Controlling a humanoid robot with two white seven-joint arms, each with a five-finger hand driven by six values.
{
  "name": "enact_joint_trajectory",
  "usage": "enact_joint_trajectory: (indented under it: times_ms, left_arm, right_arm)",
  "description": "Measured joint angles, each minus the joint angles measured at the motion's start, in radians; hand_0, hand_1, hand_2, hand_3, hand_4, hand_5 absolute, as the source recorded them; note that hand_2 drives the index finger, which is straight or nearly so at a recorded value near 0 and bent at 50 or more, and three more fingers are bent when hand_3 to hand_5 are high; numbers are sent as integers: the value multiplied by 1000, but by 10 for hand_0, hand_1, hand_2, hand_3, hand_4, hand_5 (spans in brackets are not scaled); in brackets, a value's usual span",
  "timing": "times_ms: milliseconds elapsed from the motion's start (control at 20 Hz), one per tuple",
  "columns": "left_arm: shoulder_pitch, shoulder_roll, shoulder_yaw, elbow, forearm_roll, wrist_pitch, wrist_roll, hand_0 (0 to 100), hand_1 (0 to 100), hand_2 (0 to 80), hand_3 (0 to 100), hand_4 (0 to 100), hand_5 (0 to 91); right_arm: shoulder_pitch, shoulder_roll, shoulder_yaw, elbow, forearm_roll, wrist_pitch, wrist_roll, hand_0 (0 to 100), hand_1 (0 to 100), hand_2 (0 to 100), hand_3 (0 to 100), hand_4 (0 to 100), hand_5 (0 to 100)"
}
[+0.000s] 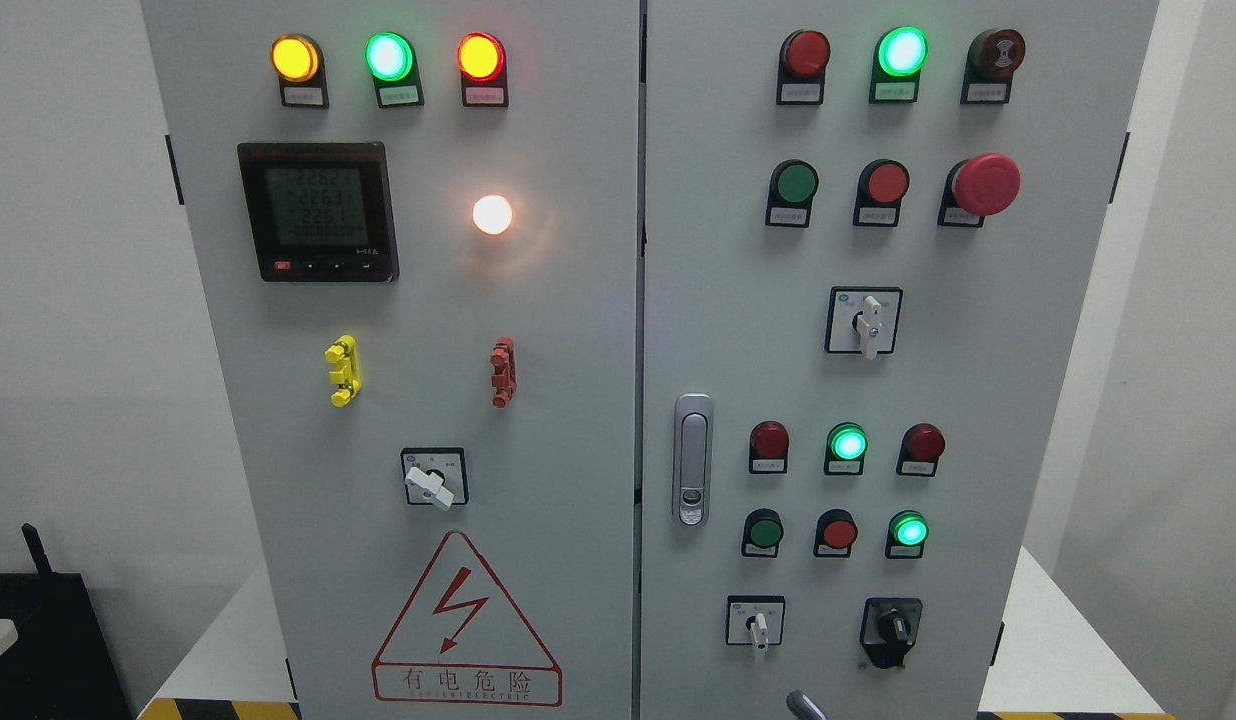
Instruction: Release door handle
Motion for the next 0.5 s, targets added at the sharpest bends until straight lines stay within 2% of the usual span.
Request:
enact_joint_trajectory:
  times_ms: [501]
  left_arm:
    - [0,0,0,0,0,0,0,120,389,0,0,0,0]
  right_arm:
    - [5,0,13,-2,3,-1,0,398,0,0,70,23,0]
